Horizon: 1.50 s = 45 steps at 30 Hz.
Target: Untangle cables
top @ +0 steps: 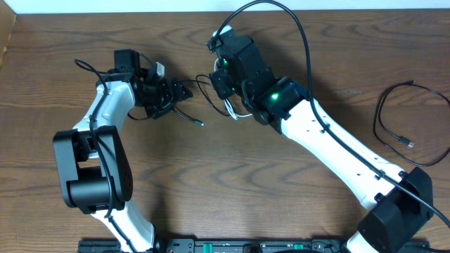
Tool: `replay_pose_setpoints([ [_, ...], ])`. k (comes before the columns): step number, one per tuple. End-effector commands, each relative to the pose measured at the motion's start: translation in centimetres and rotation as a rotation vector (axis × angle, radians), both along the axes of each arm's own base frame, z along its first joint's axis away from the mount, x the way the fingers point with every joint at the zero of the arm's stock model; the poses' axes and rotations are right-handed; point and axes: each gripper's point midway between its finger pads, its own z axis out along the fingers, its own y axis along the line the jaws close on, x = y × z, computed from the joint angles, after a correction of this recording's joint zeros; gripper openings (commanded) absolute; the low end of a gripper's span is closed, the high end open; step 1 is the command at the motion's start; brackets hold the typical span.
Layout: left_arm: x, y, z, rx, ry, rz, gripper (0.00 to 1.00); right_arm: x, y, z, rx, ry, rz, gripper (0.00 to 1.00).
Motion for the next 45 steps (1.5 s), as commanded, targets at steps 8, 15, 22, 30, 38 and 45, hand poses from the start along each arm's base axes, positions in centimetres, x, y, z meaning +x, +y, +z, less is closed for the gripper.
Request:
replay_pose_setpoints([
  [8, -0.2, 0.1, -0.4, 0.015, 0.005, -0.005, 0.81, 1.5, -2.8, -0.4, -0.089, -0.031, -0.134, 0.01],
  [15, -0.2, 0.1, -0.5, 0.015, 0.005, -0.005, 0.81, 3.9, -9.3, -2.4, -0.311, -0.062, -0.354, 0.01],
  [22, -0.2, 0.1, -0.5, 0.015, 0.005, -0.005, 0.82, 5.1, -13.3, -5.5, -0.267, 0.061, -0.515, 0.01],
  [30, -0.2, 0.1, -0.4, 0.014, 0.006, -0.006, 0.8, 4.2, -9.2, -7.2, -0.025, 0.254, -0.327, 0.04],
  [38, -0.4, -1.7, -0.4, 0.017, -0.007, -0.059, 0.74, 2.2, -2.1, -5.4, 0.207, 0.332, -0.03, 0.02],
  [45, -0.3, -4.2, -0.2, 0.025, -0.052, -0.14, 0.82, 1.0, 0.5, -8.3, 0.177, 0.378, 0.016, 0.01],
])
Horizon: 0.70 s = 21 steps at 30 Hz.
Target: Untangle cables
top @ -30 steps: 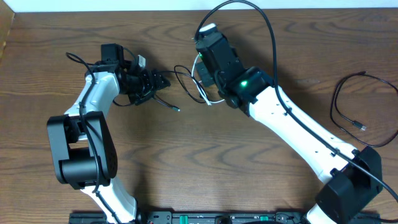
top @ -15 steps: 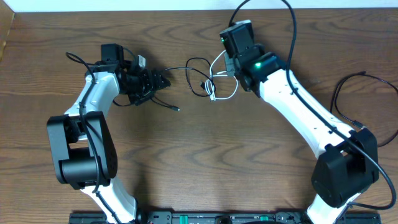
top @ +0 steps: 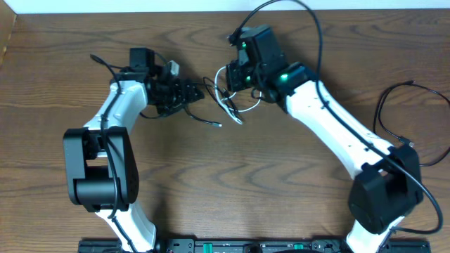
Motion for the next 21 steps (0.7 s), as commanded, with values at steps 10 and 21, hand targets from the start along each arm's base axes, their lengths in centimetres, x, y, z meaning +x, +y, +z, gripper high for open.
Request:
replay_pose_setpoints([
  [10, 0.2, 1.3, -1.5, 0.15, -0.012, 0.005, 0.85, -2.1, 4.5, -5.0, 0.001, 0.098, 0.109, 0.01],
  [21, 0.2, 3.2, -2.4, 0.273, -0.002, 0.038, 0.98, -1.1, 6.1, -1.4, 0.191, 0.022, 0.267, 0.03],
])
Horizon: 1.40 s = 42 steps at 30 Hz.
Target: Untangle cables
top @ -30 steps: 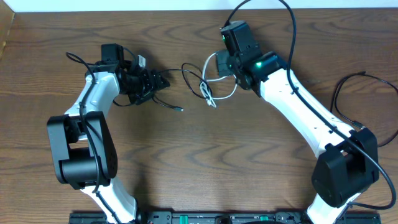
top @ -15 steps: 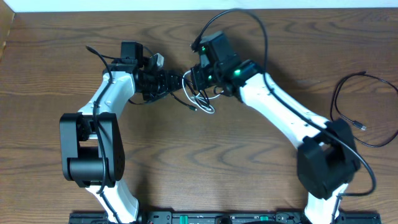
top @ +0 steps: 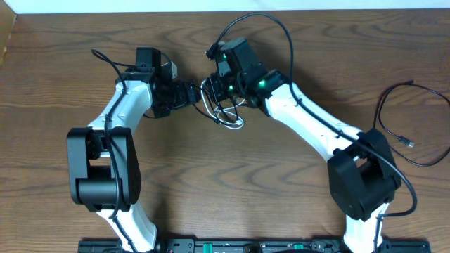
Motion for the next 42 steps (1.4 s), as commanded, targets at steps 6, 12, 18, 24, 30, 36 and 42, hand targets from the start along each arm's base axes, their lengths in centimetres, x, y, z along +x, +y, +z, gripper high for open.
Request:
replay_pose_setpoints([
  [6, -0.2, 0.5, -0.6, 0.037, 0.008, -0.003, 0.98, -0.3, 0.4, 2.6, 0.154, 0.028, 0.128, 0.05],
  [12, -0.2, 0.5, -0.5, 0.037, 0.007, -0.003, 0.98, -2.9, 1.2, 2.5, 0.175, 0.058, 0.268, 0.1],
  [18, -0.2, 0.5, -0.6, 0.038, 0.007, -0.003, 0.98, -4.5, 2.0, 2.2, 0.154, 0.028, 0.361, 0.25],
  [24, -0.2, 0.5, -0.5, 0.037, 0.007, -0.003, 0.98, -4.7, 2.3, 1.2, 0.09, 0.015, 0.338, 0.34],
  [30, -0.2, 0.5, -0.5, 0.037, 0.007, -0.003, 0.98, -4.9, 2.1, -1.3, -0.067, 0.002, 0.259, 0.31],
  [36, -0.2, 0.5, -0.5, 0.037, 0.007, -0.003, 0.98, -5.3, 2.4, -2.0, -0.134, -0.019, 0.235, 0.28],
  [42, -0.2, 0.5, -0.5, 0.037, 0.007, -0.003, 0.98, -6.2, 3.0, -2.2, -0.144, -0.017, 0.253, 0.23],
])
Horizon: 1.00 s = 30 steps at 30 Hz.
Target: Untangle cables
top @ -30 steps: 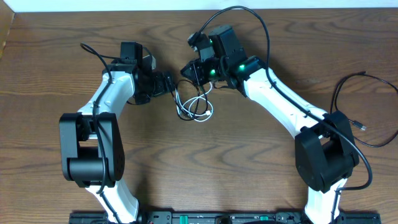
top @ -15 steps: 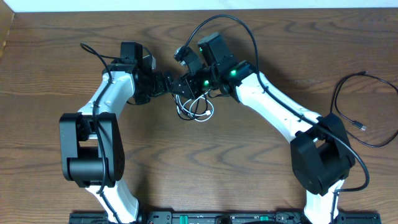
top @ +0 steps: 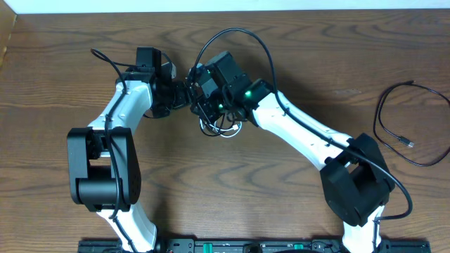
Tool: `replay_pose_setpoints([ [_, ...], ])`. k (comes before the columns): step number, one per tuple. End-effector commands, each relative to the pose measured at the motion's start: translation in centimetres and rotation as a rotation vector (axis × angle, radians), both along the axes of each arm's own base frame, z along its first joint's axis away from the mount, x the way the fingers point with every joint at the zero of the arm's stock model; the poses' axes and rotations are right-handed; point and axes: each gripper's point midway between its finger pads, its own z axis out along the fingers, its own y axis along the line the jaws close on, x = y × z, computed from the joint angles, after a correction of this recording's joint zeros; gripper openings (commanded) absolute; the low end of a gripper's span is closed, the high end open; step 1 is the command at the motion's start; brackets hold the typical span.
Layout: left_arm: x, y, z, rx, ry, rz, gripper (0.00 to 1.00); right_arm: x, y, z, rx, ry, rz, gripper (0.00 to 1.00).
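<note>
A tangle of black and white cables (top: 222, 127) hangs in loops just below the spot where my two grippers meet, at the upper middle of the table. My left gripper (top: 185, 95) points right and looks shut on a black strand of the tangle. My right gripper (top: 204, 100) points left, almost touching the left one, and seems shut on the bundle. Its wrist body hides the fingers, so the grip itself is not plain. The right arm's own black lead (top: 232, 35) arcs above it.
A separate black cable (top: 394, 133) lies in an open loop near the right edge of the wooden table (top: 232, 190). The left arm's lead (top: 105, 60) curls at the upper left. Both arm bases stand at the near edge.
My right gripper has shifted left and a little down, closing on the left gripper. The cable loops below it have moved left with it. The left arm has barely moved.
At first the grippers were apart, the left trailing a black strand, the right over white loops. Then both stood farther right with a wider gap. After that the right one had come back left, and now the two nearly touch over the bunched tangle.
</note>
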Motion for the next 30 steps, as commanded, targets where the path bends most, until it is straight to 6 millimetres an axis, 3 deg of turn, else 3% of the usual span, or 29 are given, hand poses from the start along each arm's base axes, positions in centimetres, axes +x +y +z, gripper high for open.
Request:
replay_pose_setpoints([
  [1, -0.3, 0.1, -0.4, 0.013, 0.008, -0.01, 0.98, 0.2, 0.1, -0.1, -0.026, -0.029, -0.007, 0.2],
  [5, -0.3, 0.1, -0.4, 0.013, 0.008, -0.01, 0.98, 1.5, -1.0, -0.5, -0.081, -0.071, -0.067, 0.01],
  [10, -0.3, 0.1, -0.4, 0.013, 0.008, -0.01, 0.98, 3.0, -1.9, -0.4, -0.112, -0.12, -0.128, 0.01],
  [18, -0.3, 0.1, -0.4, 0.013, 0.007, -0.01, 0.98, 5.1, -0.7, 1.7, -0.026, -0.212, -0.161, 0.01],
  [24, -0.3, 0.1, -0.4, 0.013, 0.007, -0.01, 0.98, 8.0, -3.5, 2.0, -0.069, -0.242, -0.415, 0.01],
  [30, -0.3, 0.1, -0.4, 0.013, 0.007, -0.01, 0.98, 8.8, -5.0, 1.7, -0.097, -0.243, -0.468, 0.01],
])
